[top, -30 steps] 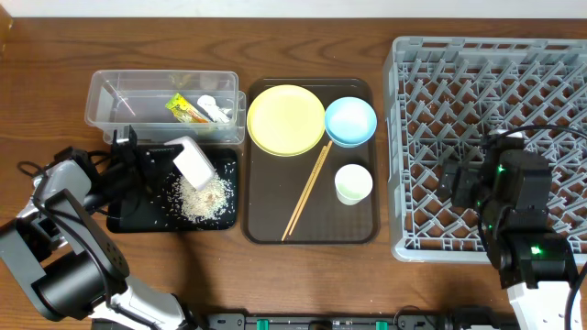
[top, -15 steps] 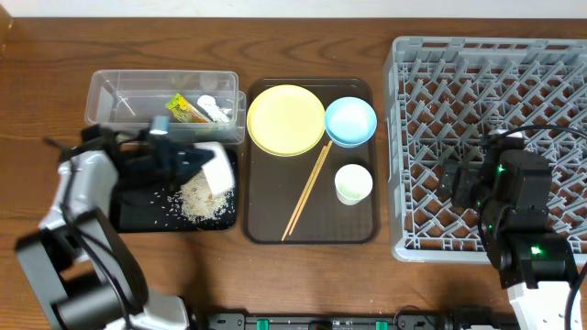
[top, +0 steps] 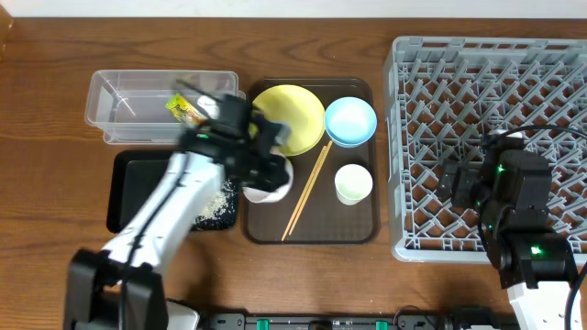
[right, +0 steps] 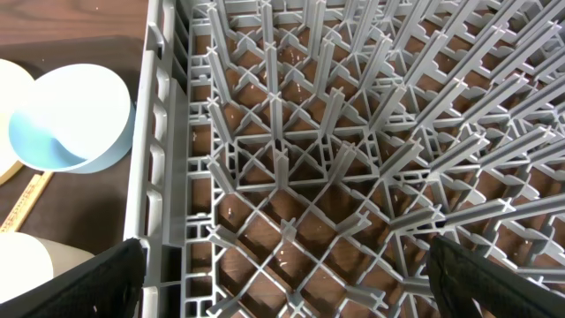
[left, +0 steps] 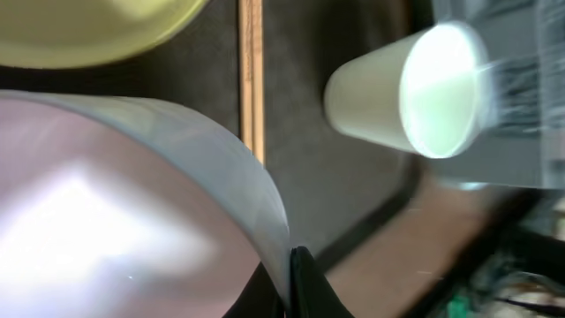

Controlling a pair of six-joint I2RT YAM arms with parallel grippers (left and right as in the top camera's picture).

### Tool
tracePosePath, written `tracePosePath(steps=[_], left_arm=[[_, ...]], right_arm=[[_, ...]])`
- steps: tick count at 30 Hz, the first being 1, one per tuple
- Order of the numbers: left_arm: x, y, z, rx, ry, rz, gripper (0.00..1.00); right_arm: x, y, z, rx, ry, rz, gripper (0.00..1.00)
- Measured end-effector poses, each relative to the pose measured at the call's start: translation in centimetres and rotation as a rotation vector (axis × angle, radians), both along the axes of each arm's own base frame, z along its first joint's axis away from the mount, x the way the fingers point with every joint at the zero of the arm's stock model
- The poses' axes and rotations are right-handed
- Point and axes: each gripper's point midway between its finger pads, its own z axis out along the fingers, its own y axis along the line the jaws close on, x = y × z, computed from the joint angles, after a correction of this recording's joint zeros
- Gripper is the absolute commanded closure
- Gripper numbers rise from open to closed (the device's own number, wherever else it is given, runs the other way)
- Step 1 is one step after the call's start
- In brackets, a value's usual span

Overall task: Sort waste into correct bins and load items into the dishwasher rack
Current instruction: 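Set the empty white bowl back on the brown tray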

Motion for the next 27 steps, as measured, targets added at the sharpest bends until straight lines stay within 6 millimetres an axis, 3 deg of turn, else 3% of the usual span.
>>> tracePosePath(steps=[7,11,16,20,27], left_arm=[[-0.5,-2.3,-4.0,0.173,-0.017,-0.053,0.86],[-0.9,-2.6,-5.5,0.223,-0.003,-0.07,0.72],[-0.8,-2.0,-5.6,0.255,-0.01,-0.056,0.57],[-0.3,-2.1,-4.1,0.246,-0.047,-0.049,0.46],[2.9,-4.6,2.7,0.108,-0.279,-0.025,0.45]], right_arm=[[0.0,0.0,0.0,0.0,0.0,0.0,0.01],[0.0,0.0,0.0,0.0,0.0,0.0,0.01],[0.0,0.0,0.0,0.0,0.0,0.0,0.01],[0.0,0.0,0.0,0.0,0.0,0.0,0.01],[0.0,0.0,0.0,0.0,0.0,0.0,0.01]])
